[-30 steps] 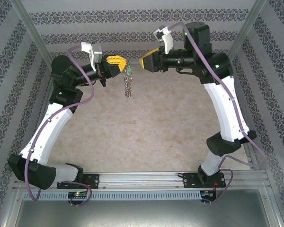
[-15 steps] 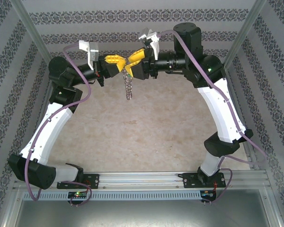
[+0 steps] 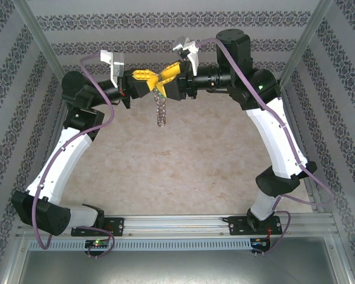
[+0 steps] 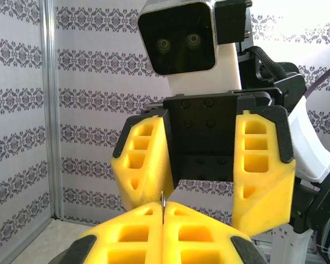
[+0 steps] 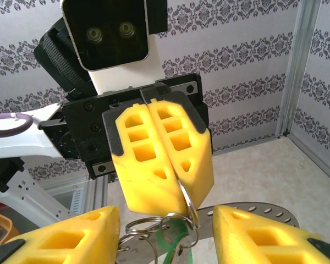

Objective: Put the keys on the keyring

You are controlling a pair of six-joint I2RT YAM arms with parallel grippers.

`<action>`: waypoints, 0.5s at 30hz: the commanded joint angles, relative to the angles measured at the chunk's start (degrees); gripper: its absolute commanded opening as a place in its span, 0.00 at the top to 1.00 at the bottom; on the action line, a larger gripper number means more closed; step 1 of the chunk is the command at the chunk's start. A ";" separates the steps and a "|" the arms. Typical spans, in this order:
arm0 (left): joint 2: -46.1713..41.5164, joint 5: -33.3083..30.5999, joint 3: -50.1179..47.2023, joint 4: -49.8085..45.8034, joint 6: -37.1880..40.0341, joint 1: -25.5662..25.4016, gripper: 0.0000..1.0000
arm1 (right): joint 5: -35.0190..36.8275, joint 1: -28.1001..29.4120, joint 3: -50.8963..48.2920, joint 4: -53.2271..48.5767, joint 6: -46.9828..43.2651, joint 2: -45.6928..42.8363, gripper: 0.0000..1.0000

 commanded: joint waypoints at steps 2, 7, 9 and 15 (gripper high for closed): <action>0.37 0.85 2.17 4.19 -1.00 0.00 1.00 | 1.47 -1.07 -2.43 2.38 -1.03 -3.38 0.51; 0.70 1.09 2.61 4.16 -1.03 0.00 1.00 | 2.60 -1.93 -3.49 3.67 -0.13 -3.71 0.53; 0.62 1.18 2.53 3.90 -0.94 -0.06 1.00 | 1.97 -2.55 -6.05 7.16 1.58 -4.66 0.53; 0.53 1.33 2.70 3.80 -0.92 -0.05 1.00 | 0.09 -2.95 -8.93 10.00 3.06 -4.92 0.51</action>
